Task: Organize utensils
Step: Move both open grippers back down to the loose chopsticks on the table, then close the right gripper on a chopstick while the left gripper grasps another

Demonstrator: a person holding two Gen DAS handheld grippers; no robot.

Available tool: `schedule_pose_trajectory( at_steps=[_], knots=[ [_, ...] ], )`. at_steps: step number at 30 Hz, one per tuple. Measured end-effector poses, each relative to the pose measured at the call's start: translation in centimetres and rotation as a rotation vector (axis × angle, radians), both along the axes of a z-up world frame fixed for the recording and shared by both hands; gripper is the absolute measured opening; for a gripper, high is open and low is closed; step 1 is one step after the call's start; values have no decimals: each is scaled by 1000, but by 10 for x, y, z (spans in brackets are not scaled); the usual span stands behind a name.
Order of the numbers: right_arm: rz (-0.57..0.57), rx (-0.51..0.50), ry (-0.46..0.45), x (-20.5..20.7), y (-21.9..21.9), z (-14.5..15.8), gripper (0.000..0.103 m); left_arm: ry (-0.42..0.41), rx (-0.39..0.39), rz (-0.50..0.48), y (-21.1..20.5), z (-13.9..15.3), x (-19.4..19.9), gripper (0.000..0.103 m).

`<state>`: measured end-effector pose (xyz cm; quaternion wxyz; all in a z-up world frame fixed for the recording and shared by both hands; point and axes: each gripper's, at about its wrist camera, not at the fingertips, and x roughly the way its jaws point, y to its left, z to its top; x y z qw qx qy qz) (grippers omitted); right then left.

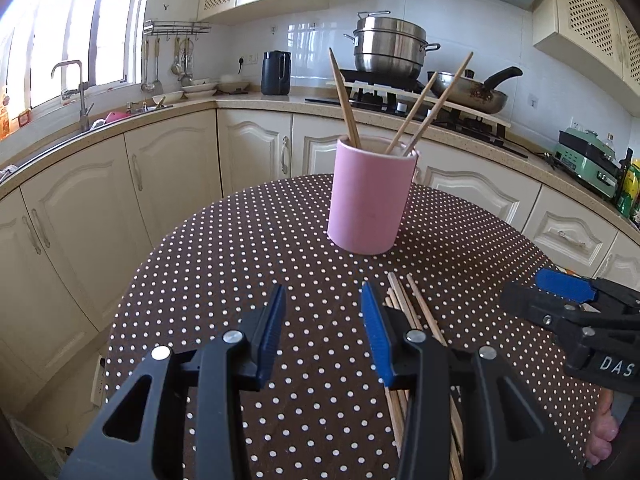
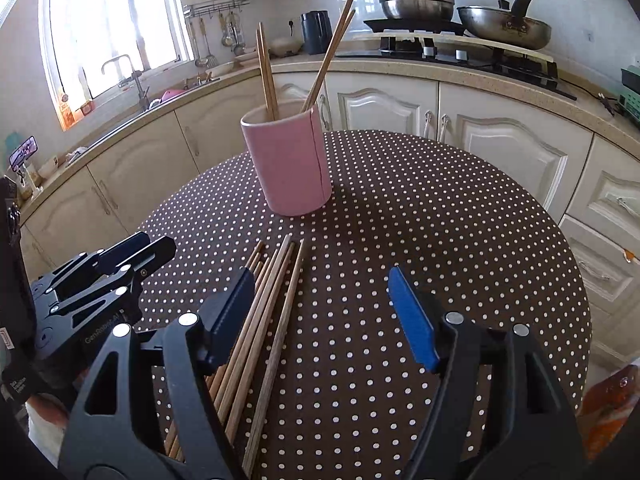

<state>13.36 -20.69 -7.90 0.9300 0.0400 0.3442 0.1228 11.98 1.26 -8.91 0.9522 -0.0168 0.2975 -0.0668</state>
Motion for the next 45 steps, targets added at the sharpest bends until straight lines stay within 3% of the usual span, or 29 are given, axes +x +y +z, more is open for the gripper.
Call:
schedule_pose_trajectory(
  at_steps=[15,21,22,24,25,28,37,45],
  knots=[
    [10,-88,140,9,22,-46,69,125,-16,-10,-2,-20,-7,39],
    [11,-176,168,14,37,-55,69,178,-31,-16,-3,-27,-3,39],
    [13,-186,166,14,39,-56,67,186,-34,-19,-3,-28,-2,39],
    [19,-185,156,16,41,-55,45,196,-39,-26,-4,-31,-1,39],
    [19,-185,150,17,42,-55,27,198,-40,-27,-6,-31,0,39],
    [26,-170,150,23,39,-55,13,212,-49,-42,-9,-31,3,39],
    [31,22,184,29,11,-53,7,278,-48,-89,-21,-39,14,39],
    [33,40,188,28,9,-53,7,302,15,-96,-33,-38,26,40]
  ],
)
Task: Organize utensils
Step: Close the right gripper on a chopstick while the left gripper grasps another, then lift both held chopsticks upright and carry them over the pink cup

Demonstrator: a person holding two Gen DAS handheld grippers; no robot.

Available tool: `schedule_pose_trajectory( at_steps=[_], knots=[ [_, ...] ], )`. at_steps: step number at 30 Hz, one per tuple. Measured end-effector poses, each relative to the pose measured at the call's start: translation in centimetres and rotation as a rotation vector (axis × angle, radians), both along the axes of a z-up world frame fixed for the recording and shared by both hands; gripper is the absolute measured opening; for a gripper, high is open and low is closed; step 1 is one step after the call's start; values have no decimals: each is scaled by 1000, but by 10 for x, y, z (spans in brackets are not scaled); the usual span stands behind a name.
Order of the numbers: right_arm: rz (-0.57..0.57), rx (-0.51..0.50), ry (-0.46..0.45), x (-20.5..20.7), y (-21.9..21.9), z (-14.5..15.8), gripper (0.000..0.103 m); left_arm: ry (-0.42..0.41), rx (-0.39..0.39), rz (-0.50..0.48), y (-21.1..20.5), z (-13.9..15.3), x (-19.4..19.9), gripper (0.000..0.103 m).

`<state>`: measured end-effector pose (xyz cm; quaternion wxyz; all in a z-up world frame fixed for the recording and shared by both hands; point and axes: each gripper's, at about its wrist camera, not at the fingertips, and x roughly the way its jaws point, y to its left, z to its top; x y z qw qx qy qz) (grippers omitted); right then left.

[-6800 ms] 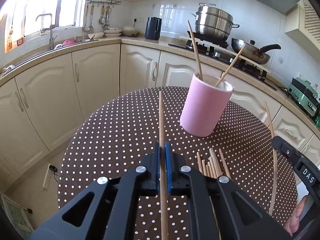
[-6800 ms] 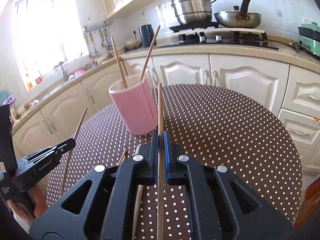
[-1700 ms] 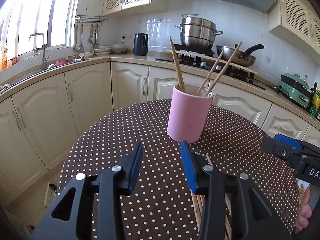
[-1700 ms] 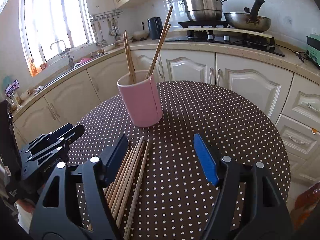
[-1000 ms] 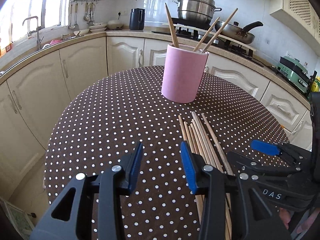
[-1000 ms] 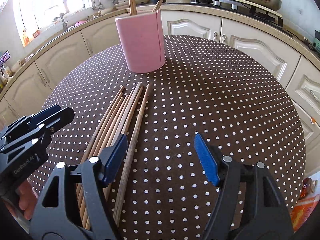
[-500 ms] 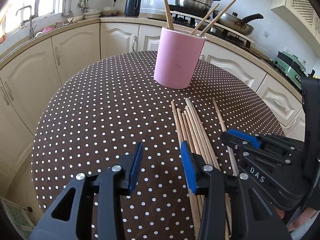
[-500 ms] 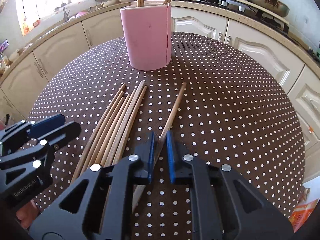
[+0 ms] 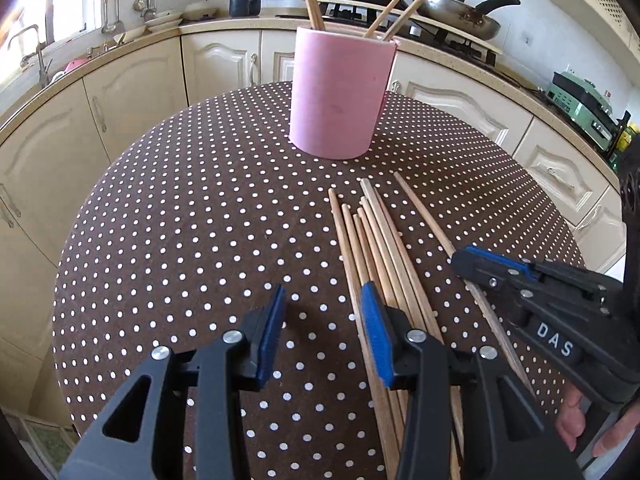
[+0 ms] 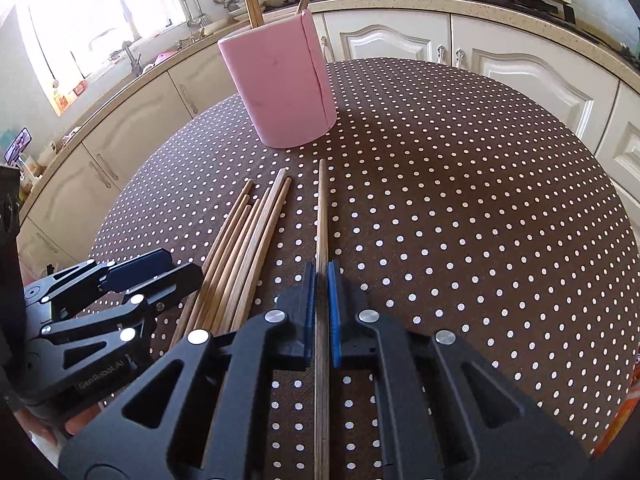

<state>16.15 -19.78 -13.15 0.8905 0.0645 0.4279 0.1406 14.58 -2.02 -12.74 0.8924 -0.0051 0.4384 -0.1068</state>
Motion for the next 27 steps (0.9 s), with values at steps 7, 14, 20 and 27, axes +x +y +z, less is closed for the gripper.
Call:
schedule_pose_trajectory(
  at_steps=[7,14,20,27],
  knots=[
    [-1,-10,-2,-1,1,1,7,112,52,12,-9,6,25,40],
    [-5,14,2,-2,-2,0,7,125,156,16,-28,7,44,40],
    [-1,24,-15,-5,-2,3,7,71,133,29,-21,8,63,7],
    [18,21,-87,-16,3,13,7,-10,61,12,-11,6,46,6]
  ],
)
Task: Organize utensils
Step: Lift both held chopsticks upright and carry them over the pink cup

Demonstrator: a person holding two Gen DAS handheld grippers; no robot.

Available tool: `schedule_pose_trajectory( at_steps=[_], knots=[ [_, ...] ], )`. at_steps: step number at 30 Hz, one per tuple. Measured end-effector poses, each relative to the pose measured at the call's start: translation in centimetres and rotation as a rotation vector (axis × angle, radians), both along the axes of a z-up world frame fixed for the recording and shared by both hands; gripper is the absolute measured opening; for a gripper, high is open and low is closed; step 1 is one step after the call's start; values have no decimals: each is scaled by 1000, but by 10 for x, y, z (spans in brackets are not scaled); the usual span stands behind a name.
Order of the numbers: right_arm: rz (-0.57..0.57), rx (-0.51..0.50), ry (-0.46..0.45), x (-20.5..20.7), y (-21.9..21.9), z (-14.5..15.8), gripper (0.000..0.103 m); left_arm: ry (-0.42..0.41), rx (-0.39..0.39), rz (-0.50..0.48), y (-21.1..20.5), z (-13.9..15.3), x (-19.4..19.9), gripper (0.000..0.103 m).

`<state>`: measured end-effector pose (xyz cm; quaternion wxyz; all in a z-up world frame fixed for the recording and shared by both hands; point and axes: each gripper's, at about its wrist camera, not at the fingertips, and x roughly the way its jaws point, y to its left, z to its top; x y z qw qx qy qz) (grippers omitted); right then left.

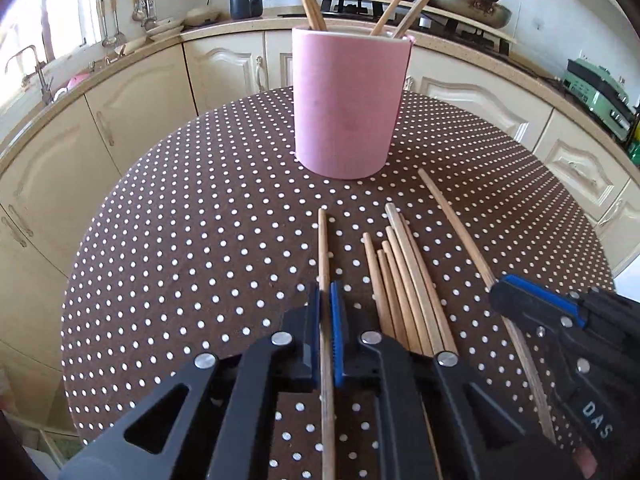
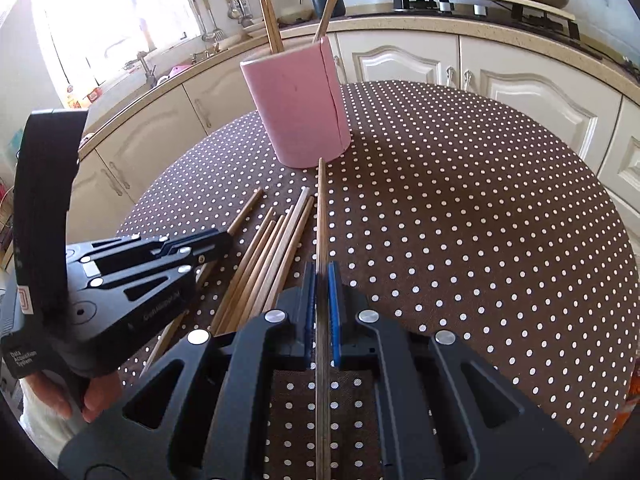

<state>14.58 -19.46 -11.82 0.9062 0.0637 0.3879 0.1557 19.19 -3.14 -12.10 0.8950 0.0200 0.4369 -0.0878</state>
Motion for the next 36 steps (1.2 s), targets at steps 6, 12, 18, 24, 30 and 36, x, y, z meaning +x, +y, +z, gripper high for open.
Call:
schedule_pose_trajectory(
  at_steps=[6,12,18,24,30,36],
  knots=[
    [-25,31,-91,-7,-4,15,7,-85,-69,66,18,19,-12,6],
    [-66,73,-157,-8,-10,28,7,-195,-115,103,29,50,-20,6],
    [-78,97,-234,-11,-14,48,7,-285,-133,121,25,78,-32,6],
    [-96,111,-282,-9,-19,69,7,-362,-138,100,22,108,-35,6],
    [-103,121,-341,-8,-17,90,7,-400,-141,95,20,126,-36,6],
    [-111,128,-406,-3,-19,115,6,-462,-145,82,18,148,-34,6]
  ],
)
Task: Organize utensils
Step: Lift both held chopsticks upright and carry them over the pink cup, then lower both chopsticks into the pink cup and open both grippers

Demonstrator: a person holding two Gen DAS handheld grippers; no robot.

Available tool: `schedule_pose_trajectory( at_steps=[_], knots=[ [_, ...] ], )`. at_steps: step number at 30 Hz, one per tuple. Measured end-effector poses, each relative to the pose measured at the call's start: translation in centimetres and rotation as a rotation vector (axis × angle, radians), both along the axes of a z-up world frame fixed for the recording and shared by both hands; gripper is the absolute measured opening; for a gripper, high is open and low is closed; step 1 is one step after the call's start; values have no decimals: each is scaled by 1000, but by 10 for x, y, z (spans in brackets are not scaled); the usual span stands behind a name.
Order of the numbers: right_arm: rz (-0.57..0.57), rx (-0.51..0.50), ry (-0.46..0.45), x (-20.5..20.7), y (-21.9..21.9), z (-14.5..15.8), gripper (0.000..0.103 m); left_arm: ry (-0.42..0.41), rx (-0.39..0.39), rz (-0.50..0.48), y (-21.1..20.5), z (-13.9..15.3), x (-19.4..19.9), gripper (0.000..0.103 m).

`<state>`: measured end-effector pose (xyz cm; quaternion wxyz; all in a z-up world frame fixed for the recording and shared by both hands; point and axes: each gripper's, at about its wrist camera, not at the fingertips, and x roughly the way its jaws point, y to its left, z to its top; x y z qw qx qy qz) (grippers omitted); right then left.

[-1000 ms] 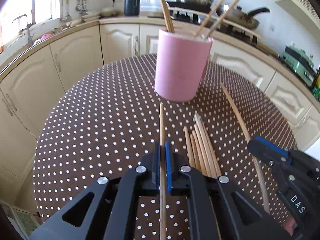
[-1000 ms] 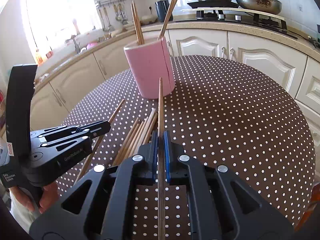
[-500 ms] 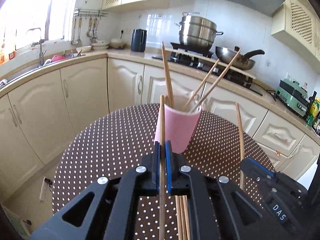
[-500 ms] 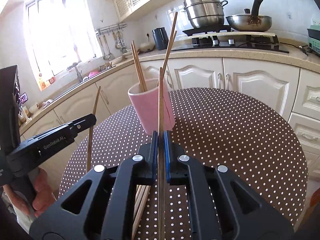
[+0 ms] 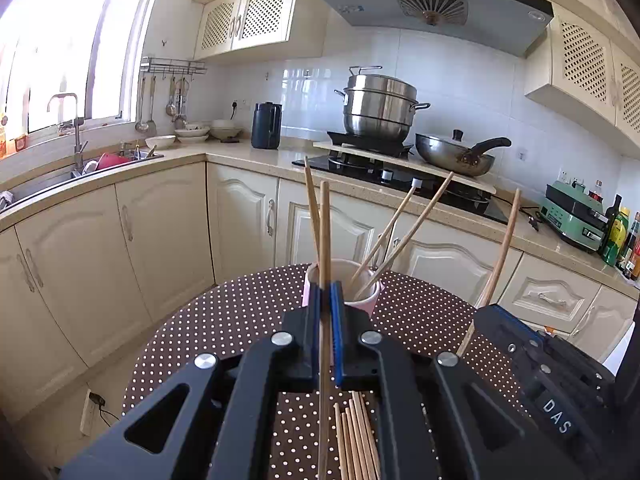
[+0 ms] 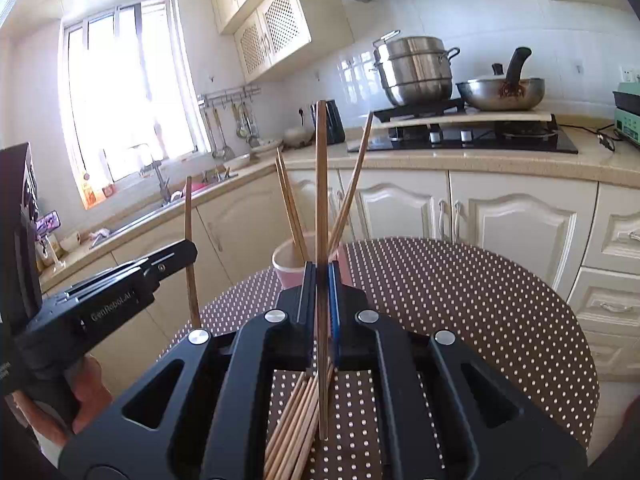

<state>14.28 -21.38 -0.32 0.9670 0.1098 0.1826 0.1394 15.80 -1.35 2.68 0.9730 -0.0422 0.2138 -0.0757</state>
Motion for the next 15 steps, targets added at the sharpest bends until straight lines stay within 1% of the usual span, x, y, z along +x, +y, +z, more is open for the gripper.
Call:
schedule_pose_trajectory(
  at_steps=[7,10,15],
  knots=[
    [-3,-7,-68,7,5,24,6,-63,-11,2,-1,27,5,6],
    [-1,-3,-95,12,7,35,6,-105,-11,27,-1,42,8,6],
    [-8,-6,-146,23,11,58,6,-156,-30,33,0,69,21,6]
  ],
)
